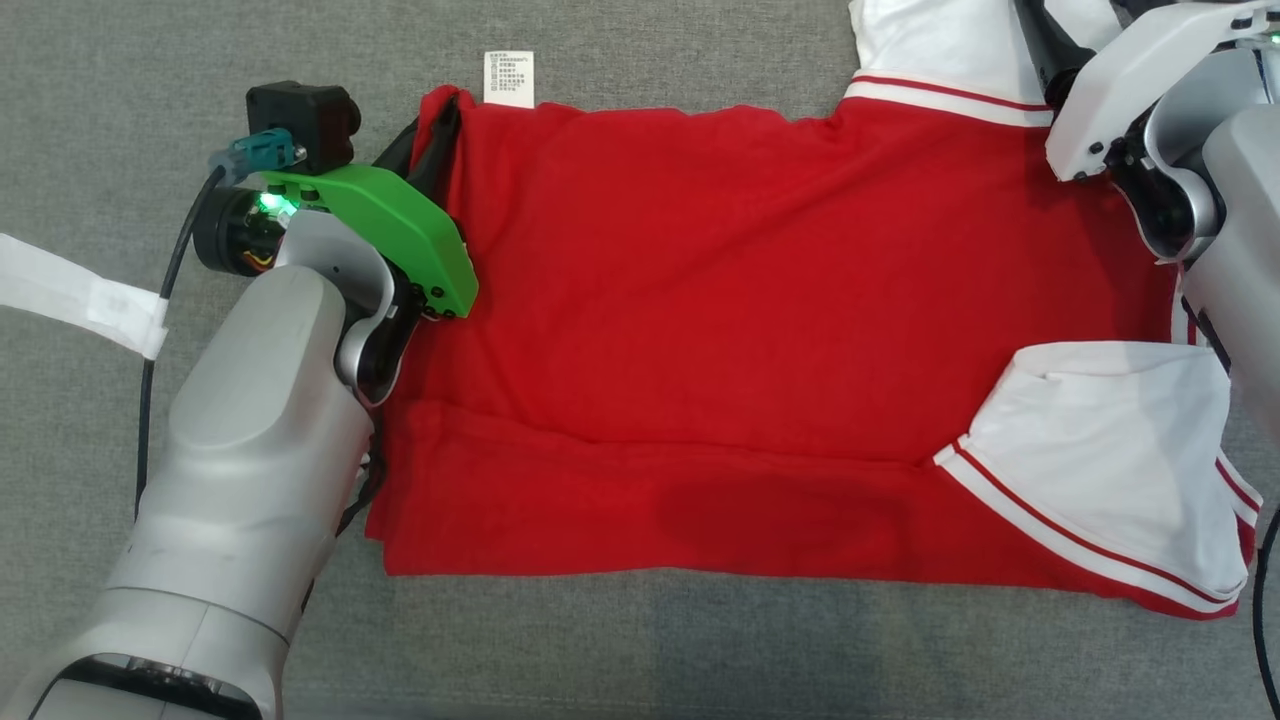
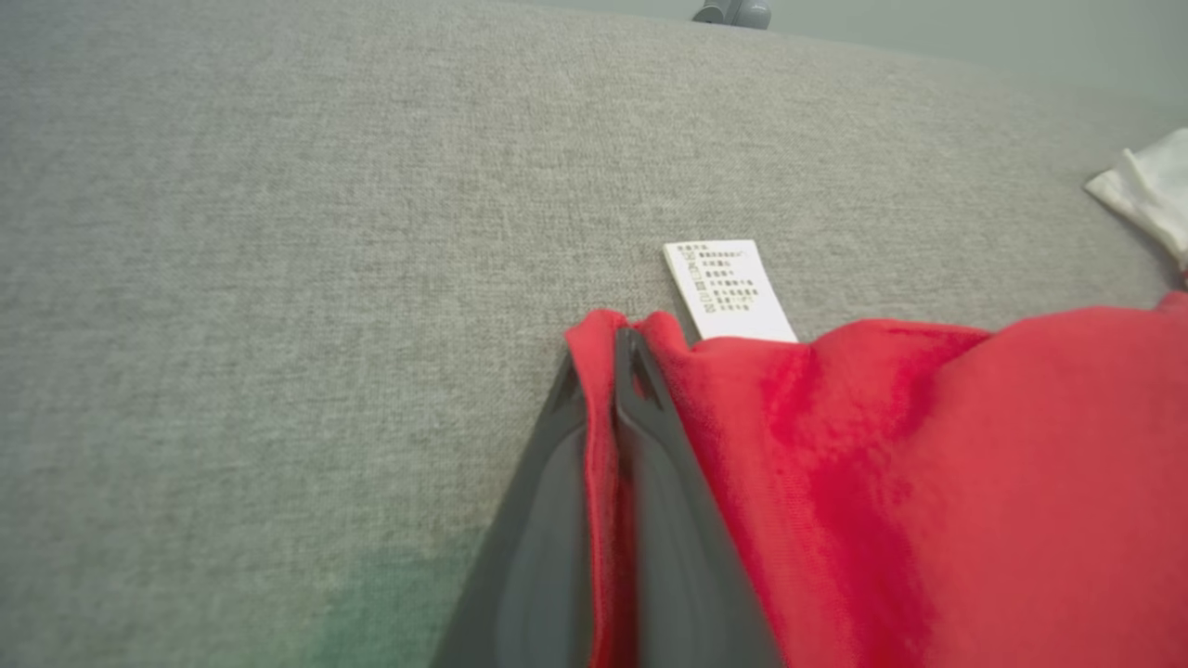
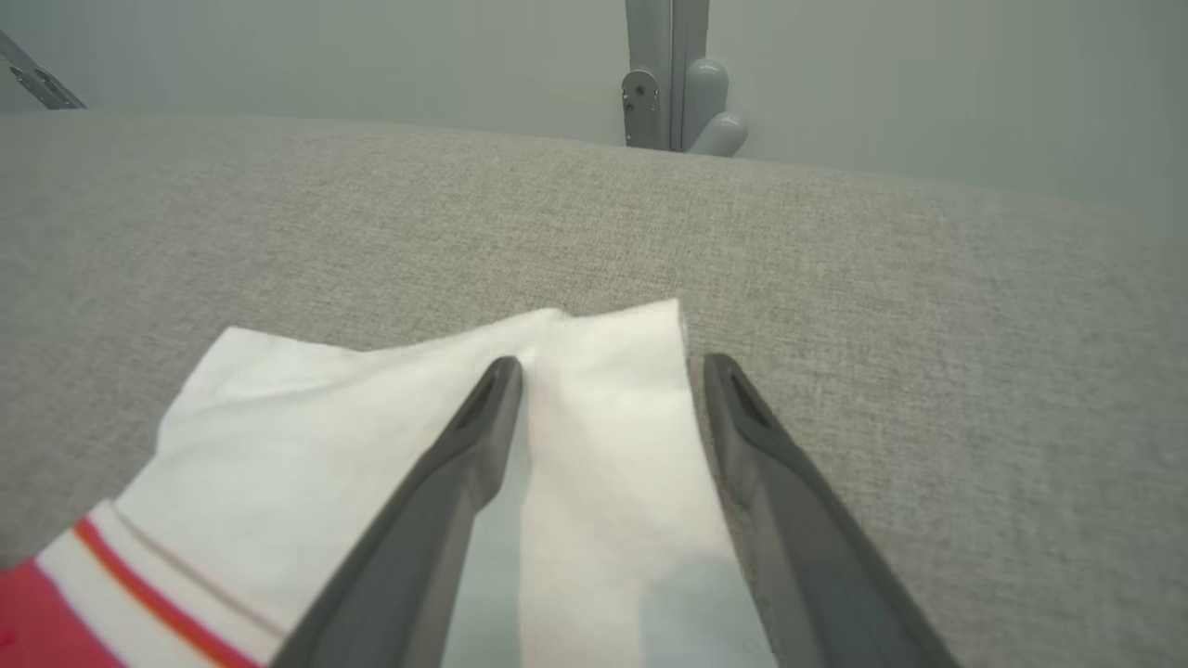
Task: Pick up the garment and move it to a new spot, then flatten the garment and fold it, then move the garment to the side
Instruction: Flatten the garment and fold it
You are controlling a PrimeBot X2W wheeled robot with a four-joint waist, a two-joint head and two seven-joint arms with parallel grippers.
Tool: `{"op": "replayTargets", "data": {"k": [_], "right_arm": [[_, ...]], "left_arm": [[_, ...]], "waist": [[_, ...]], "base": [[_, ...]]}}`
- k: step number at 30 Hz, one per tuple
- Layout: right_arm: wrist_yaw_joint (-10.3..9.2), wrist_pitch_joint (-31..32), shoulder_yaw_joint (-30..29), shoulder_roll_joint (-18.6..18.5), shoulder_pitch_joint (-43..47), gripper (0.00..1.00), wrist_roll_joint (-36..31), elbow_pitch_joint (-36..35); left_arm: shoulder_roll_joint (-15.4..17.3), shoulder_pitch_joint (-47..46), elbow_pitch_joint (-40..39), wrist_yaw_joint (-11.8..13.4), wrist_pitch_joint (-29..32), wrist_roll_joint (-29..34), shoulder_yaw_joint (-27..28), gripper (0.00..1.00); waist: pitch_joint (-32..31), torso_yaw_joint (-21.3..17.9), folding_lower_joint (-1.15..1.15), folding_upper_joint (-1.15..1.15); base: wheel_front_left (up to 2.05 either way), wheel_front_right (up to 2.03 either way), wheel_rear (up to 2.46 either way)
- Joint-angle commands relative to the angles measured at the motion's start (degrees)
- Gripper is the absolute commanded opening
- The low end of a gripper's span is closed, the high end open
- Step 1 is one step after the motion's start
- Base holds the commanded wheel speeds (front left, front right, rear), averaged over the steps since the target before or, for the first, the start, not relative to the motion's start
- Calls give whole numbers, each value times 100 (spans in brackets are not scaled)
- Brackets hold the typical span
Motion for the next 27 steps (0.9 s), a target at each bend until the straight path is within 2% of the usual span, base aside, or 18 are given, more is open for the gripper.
{"op": "replayTargets", "data": {"k": [1,3,4,11,18,23,27], "right_arm": [[-7,34,121,-62,-99,100,113,60],[-7,81,308,-115,-176,44,268,121],[-7,99,400,-131,-211,0,353,142],[-7,-312,842,-344,-367,0,770,111],[-7,-866,1012,-650,-368,0,1250,-146],[-7,-1147,1127,-855,-156,0,1503,-488],[-7,-1309,1096,-983,300,0,1764,-1040]], "left_arm": [[27,-16,99,16,-9,-56,-59,0],[29,-21,139,15,-52,-125,-138,0],[34,-29,160,15,-80,-161,-175,0],[112,-74,247,15,-459,-291,-322,0],[209,-261,195,15,-801,-375,-294,0],[291,-178,71,15,-933,-432,-243,0],[356,199,-261,15,-997,-682,-167,0]], "waist": [[7,21,0,0],[-12,28,0,0],[-24,29,0,0],[-207,5,0,0],[-378,-44,0,0],[-455,-114,0,0],[-542,-196,0,0]], "base": [[0,0,0],[0,0,0],[0,0,0],[0,0,0],[0,0,0],[0,0,0],[0,0,0]]}}
